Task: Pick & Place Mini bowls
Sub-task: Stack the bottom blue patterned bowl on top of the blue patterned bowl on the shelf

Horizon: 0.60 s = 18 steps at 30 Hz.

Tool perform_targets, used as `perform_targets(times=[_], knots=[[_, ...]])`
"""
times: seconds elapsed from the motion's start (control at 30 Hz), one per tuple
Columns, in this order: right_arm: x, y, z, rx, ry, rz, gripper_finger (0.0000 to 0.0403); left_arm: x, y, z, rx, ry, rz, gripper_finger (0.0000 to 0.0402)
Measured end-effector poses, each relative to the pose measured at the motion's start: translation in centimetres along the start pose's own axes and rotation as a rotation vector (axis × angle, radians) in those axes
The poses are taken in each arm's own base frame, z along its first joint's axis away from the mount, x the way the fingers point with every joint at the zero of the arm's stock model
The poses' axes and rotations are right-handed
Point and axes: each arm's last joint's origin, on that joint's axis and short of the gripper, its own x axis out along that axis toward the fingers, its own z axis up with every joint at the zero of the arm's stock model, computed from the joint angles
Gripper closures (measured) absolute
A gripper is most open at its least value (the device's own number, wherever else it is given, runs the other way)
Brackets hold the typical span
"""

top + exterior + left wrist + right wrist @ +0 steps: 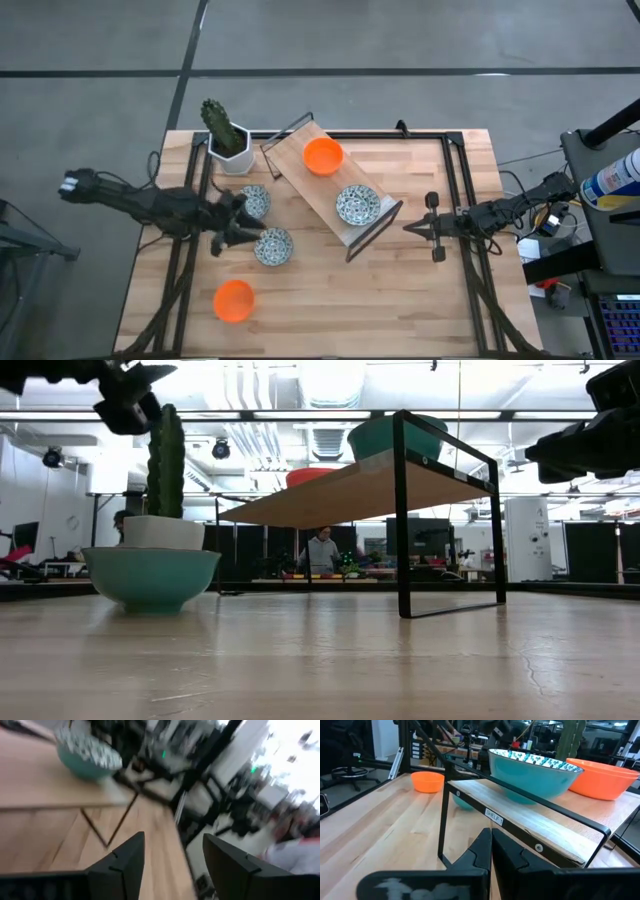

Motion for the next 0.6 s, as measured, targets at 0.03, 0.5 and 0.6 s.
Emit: perform_targets(times=[0.03,0.5,0.6], knots=[[0.0,0.0,0.0,-0.001,0.0,0.0,0.0394,0.5,-0.3,0.1,0.003,0.033,0.012,0.0209],[0.0,0.0,0.0,-0.004,0.0,0.0,0.0394,6.9,-4.7,-0.9,0.134,0.522,0.274,0.0209],[0.0,0.0,0.0,-0.008,0.001,0.0,0.0394,8.0,-5.0,-2.1,0.171,0.61,0.32,0.0209]])
